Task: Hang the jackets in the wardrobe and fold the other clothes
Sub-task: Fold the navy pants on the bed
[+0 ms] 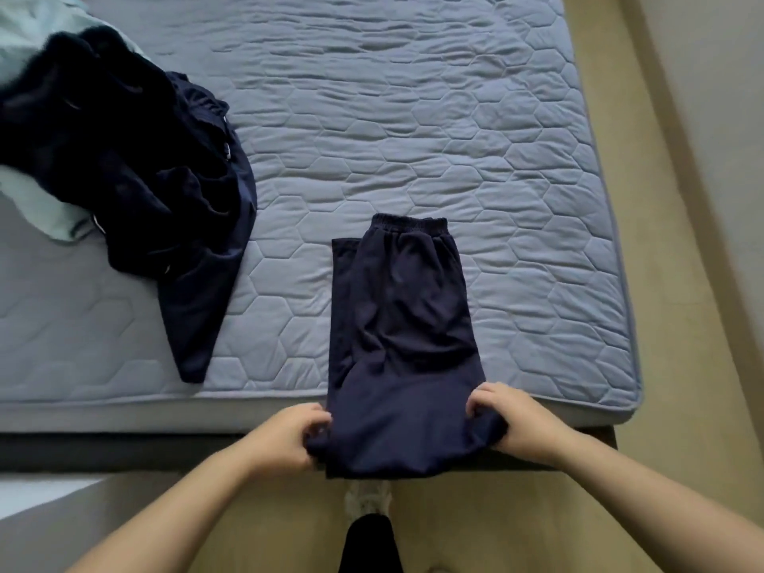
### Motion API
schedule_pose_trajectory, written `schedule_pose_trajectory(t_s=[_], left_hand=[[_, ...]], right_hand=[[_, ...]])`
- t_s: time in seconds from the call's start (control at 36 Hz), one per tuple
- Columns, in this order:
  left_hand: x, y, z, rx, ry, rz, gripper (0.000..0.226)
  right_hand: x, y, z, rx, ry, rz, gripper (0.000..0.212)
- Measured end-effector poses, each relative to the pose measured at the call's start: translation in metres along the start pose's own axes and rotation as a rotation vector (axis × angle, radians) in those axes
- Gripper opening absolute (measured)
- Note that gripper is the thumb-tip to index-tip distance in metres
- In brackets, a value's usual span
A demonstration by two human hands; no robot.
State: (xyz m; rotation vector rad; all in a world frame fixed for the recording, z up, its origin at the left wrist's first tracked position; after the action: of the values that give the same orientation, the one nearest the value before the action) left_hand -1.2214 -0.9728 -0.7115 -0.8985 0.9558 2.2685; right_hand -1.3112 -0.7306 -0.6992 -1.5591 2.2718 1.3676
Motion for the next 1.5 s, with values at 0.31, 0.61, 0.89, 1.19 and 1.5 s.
schedule_pose_trajectory(t_s=[0.31,0.61,0.89,1.19,1.5], left_hand=[[0.061,0.015,-0.018,-0.229,0.284,0.386,0.045],[0.086,0.010,-0.025,-0.326,0.472,0.565,0.024],[0.064,0.000,-0.054,-0.303,0.528,0.569,0.040],[0.093,0.041,-0.019,-0.418,0.476,0.416,0.049],[0.155,0.089,0.001,-0.813,0.401,0.389,0.043]], right_hand=[[0.036,-0.008,0.054,0.260,-0.305,0.290,0.066],[0.061,-0.022,0.078,0.621,-0.500,0.474,0.074],[0.052,-0.028,0.065,0.510,-0.425,0.382,0.066],[0.076,0.004,0.069,0.634,-0.513,0.360,0.068],[0.130,0.041,0.095,0.821,-0.620,0.444,0.081]])
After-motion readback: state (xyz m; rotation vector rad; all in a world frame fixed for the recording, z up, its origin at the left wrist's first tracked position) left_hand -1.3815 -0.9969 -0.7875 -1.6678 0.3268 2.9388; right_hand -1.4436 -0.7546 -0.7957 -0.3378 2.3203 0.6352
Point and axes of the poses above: each hand's wrist, its own x-axis towards the middle knuckle, its own y-axis out of the back of the hand, z = x × y, the point moved 10 cm from there along x, towards the middle knuckle, and after that the axes turned 6 degrees about y, right-handed, at the moved point
